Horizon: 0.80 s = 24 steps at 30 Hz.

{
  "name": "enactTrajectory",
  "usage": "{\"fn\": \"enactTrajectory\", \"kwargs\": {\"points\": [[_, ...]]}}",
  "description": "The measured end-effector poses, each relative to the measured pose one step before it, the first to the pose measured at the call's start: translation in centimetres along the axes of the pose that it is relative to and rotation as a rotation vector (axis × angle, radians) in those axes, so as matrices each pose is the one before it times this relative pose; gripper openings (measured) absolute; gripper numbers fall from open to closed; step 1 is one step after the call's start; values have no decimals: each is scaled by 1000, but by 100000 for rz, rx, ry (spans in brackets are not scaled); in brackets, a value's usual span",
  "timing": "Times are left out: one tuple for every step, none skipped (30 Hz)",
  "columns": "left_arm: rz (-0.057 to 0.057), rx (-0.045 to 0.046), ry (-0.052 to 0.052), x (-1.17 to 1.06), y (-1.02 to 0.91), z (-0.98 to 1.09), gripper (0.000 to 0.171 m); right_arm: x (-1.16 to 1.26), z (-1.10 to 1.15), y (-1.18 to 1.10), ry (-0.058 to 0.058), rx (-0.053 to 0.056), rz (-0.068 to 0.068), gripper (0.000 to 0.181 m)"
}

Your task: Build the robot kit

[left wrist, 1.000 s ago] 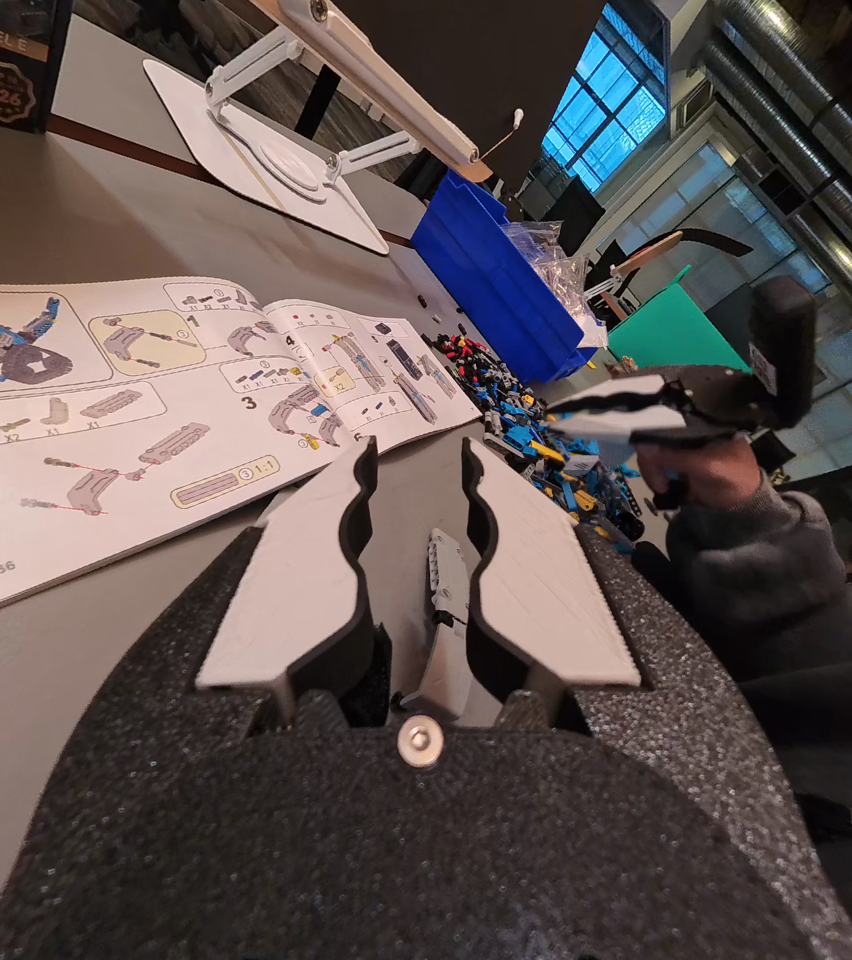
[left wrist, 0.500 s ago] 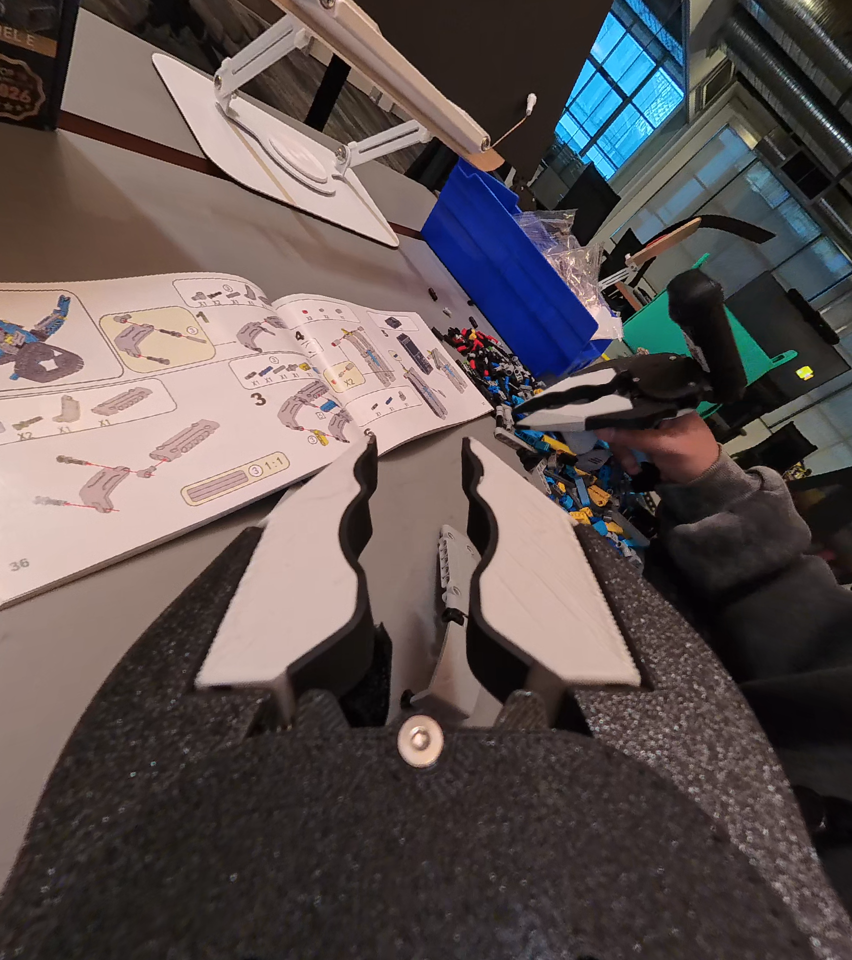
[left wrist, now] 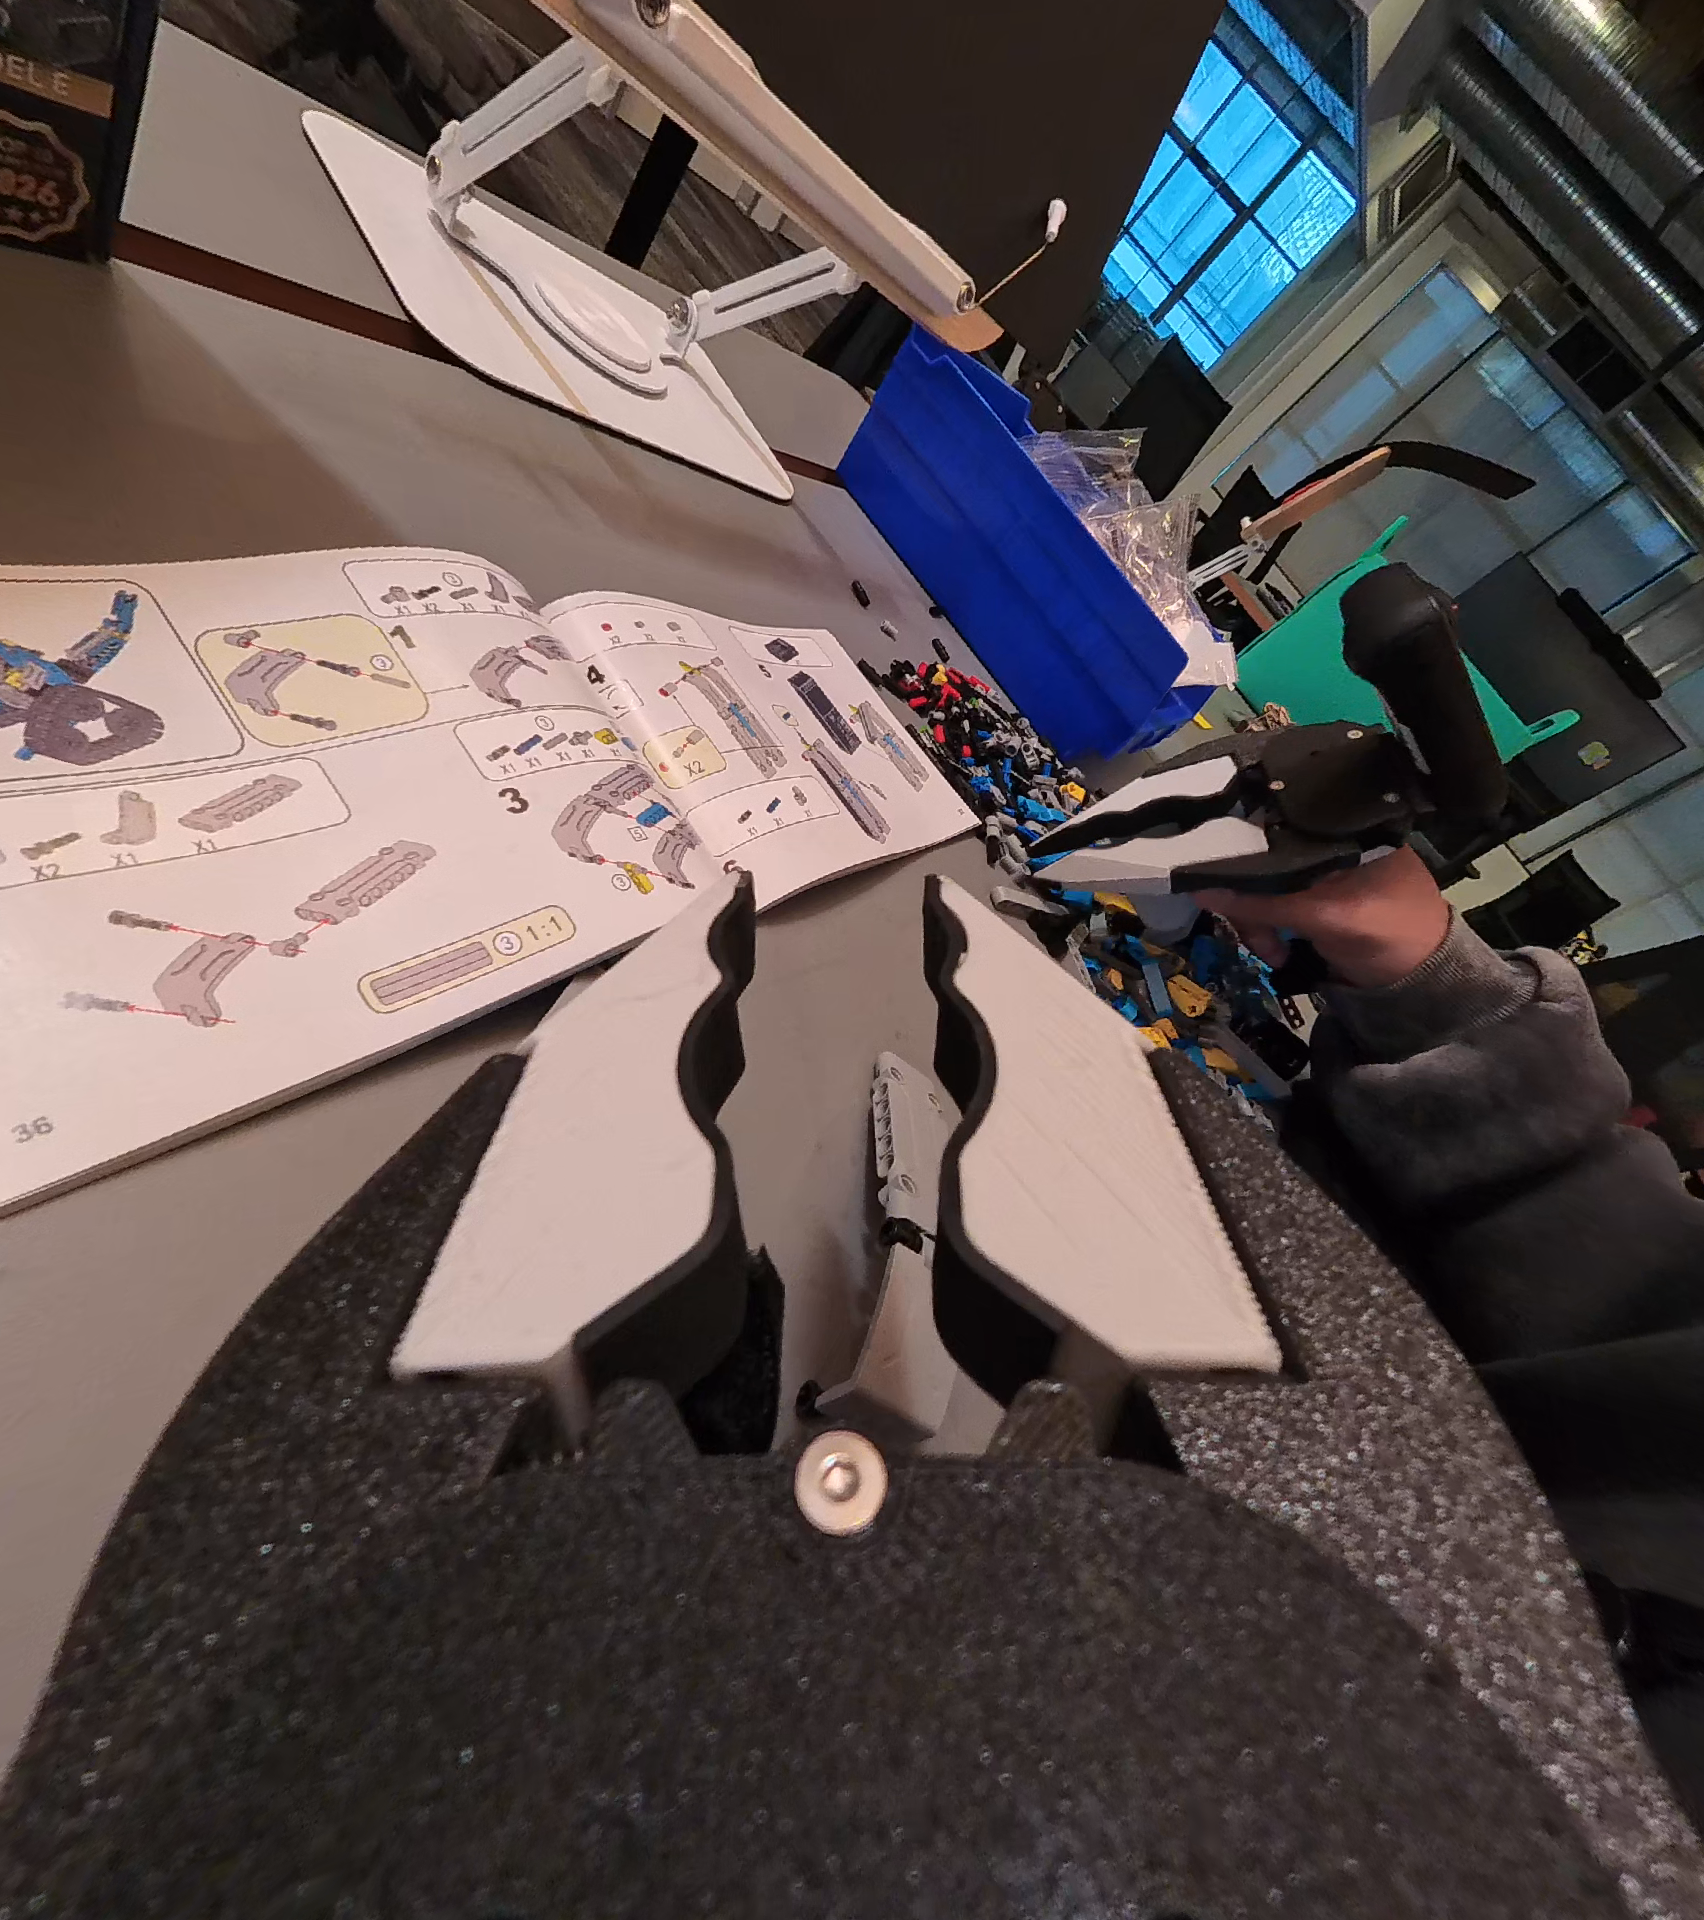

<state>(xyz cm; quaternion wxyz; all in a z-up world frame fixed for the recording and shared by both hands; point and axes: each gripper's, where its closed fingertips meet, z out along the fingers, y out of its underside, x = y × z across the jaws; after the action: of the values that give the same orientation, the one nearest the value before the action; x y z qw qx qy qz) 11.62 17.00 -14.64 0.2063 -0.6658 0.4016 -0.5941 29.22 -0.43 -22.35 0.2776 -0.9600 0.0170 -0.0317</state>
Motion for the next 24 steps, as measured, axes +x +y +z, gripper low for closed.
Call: {"fn": "enactTrajectory", "kwargs": {"points": [[-185,-21,222,30,2,8,31,147,61,105,183,-607,598,12],[-99,-13,261,45,12,13,31,90,120,141,60,-784,238,12],[15,-60,75,23,4,5,31,-23,95,177,-239,-1096,-308,12],[129,13,-144,-21,7,-7,31,-33,-16,88,27,-445,-625,12],[72,82,-233,-46,-22,-29,31,46,-195,172,368,-409,-868,12],[-106,75,-118,-46,-18,-30,31,254,-350,192,1050,-36,-144,12],[-237,176,-33,-38,-25,-41,31,322,-419,110,572,636,1141,12],[-279,229,-23,-48,-34,-28,31,205,-405,44,-464,907,1822,12],[-261,167,48,-12,-37,-4,31,192,-380,4,-374,739,1402,12],[-196,12,291,40,-6,20,31,320,-368,25,926,569,411,12],[-52,-179,374,85,35,43,31,513,-386,72,2281,265,-153,12],[184,-359,149,46,74,56,31,678,-396,110,2819,14,-13,11],[318,-378,-109,21,70,43,31,783,-369,112,2701,16,680,11],[218,-190,-164,-16,36,22,31,914,-330,37,2608,582,1580,11],[-21,5,5,-6,-10,8,31,956,-248,-22,2227,1096,2395,11],[-249,96,164,5,-10,-15,31,906,-146,4,1337,861,2779,11],[-300,93,105,-8,-19,-7,31,941,-69,23,1489,453,2600,12],[-203,1,13,-26,7,-10,31,1133,-13,20,2763,414,2154,12],[-99,-41,-85,-19,4,7,31,1141,111,14,3035,487,1673,13],[39,-6,-172,-41,2,-1,31,937,231,45,2150,152,1948,14],[132,5,-145,-15,-2,0,31,642,319,-63,686,575,2587,15],[71,-63,-76,-16,6,5,31,323,374,-143,-645,845,2682,19],[-13,-99,-64,-15,15,14,31,181,355,-86,-482,306,1931,20],[-7,-111,-117,-37,21,4,31,60,311,-41,-112,204,973,20]]}}
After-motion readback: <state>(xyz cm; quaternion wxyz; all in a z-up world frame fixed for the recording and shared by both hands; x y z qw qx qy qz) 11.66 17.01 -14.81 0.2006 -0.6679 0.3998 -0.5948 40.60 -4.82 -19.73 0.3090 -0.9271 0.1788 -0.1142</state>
